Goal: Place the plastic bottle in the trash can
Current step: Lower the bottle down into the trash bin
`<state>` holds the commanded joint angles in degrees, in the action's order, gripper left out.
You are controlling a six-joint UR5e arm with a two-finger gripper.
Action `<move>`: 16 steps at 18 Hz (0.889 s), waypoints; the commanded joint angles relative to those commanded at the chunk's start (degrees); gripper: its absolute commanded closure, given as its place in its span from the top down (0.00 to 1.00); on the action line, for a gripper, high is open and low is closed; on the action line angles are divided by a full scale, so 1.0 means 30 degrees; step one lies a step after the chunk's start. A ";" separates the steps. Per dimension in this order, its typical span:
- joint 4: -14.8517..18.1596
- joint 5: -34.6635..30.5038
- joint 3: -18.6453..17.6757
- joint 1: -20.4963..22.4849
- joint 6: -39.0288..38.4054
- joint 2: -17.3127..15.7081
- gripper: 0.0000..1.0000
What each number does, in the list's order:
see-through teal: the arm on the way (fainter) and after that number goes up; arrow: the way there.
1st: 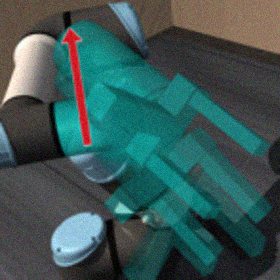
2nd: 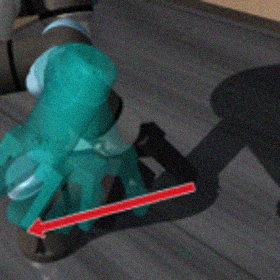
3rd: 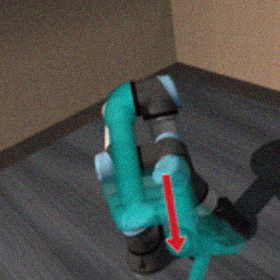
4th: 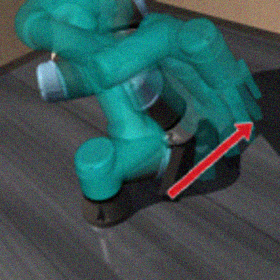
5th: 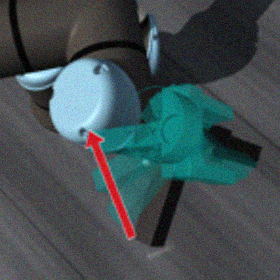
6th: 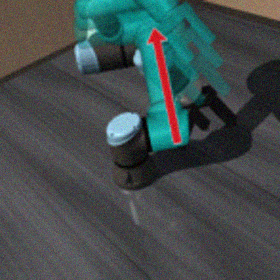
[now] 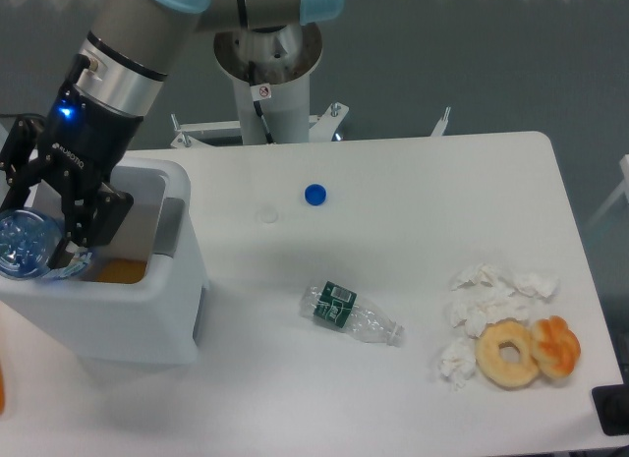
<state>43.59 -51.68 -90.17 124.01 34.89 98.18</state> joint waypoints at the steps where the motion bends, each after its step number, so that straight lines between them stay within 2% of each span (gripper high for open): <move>1: 0.0000 0.0000 -0.0233 0.0000 0.0029 -0.0059 0.84; 16: 0.0088 -0.0088 -0.2518 0.0000 0.0146 -0.1318 0.84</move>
<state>43.86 -51.94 -97.73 124.01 35.33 94.22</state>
